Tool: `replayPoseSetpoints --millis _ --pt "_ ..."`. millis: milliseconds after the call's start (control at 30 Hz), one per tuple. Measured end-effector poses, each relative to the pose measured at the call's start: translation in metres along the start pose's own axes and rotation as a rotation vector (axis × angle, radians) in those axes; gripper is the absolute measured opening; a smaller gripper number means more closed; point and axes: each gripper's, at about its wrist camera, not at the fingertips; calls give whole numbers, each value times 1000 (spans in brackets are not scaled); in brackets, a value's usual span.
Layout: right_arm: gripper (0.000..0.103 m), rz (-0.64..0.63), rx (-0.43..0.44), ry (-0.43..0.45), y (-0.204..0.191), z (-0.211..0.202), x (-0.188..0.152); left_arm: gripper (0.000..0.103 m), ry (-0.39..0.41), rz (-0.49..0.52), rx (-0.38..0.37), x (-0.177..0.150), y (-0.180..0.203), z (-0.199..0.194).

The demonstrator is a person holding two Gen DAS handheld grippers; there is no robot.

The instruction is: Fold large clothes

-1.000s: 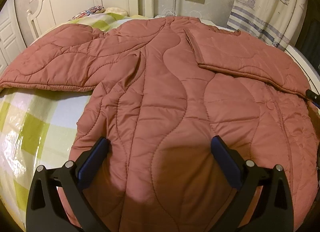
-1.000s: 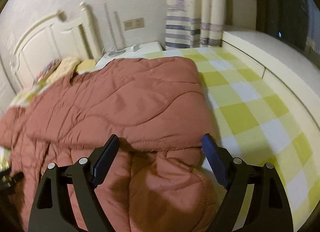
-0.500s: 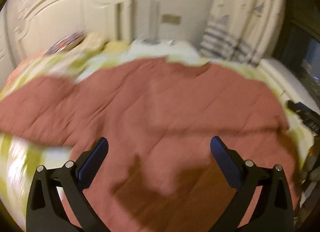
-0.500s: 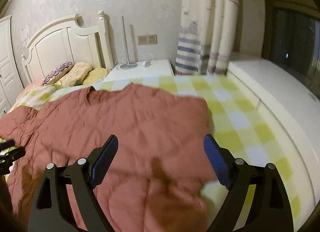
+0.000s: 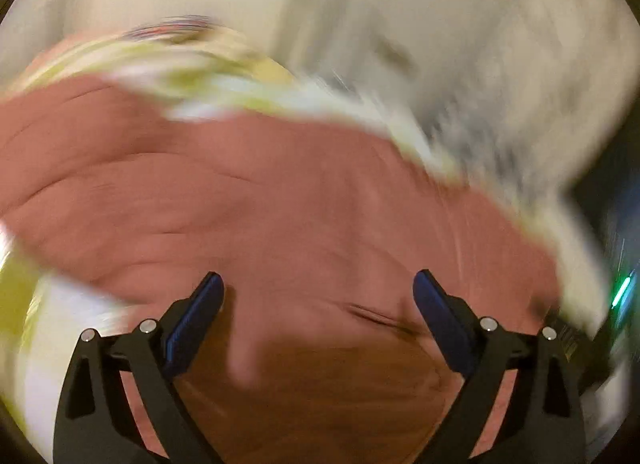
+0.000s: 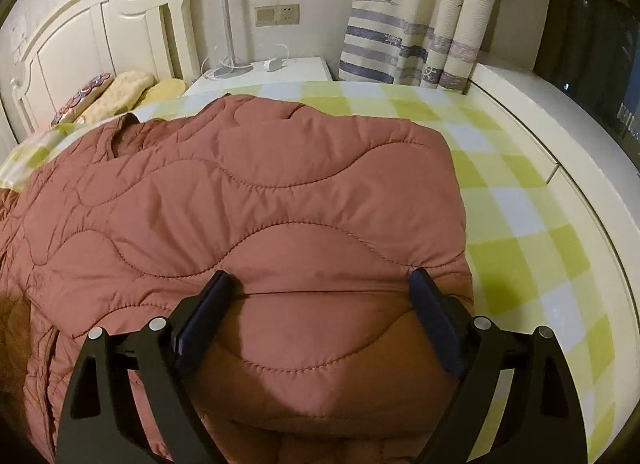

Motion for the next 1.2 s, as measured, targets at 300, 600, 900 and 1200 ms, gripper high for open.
replayPoseSetpoints --millis 300,600,900,1200 --pt "86 4 -3 20 -5 -5 1 94 159 -632 193 20 -249 -69" --pt "86 92 65 141 14 -24 -2 19 125 -770 155 80 -309 -28" --pt "88 331 161 299 60 -48 -10 10 351 -266 -154 101 -87 -89" --pt "88 375 169 303 70 -47 -13 78 -5 360 -377 -17 135 -1"
Point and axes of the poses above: each gripper's, at about its wrist camera, not at the fingertips, and z roughly the way its jaws point, y to its right, x to its top, and after that the axes turned 11 degrees about x, right-handed
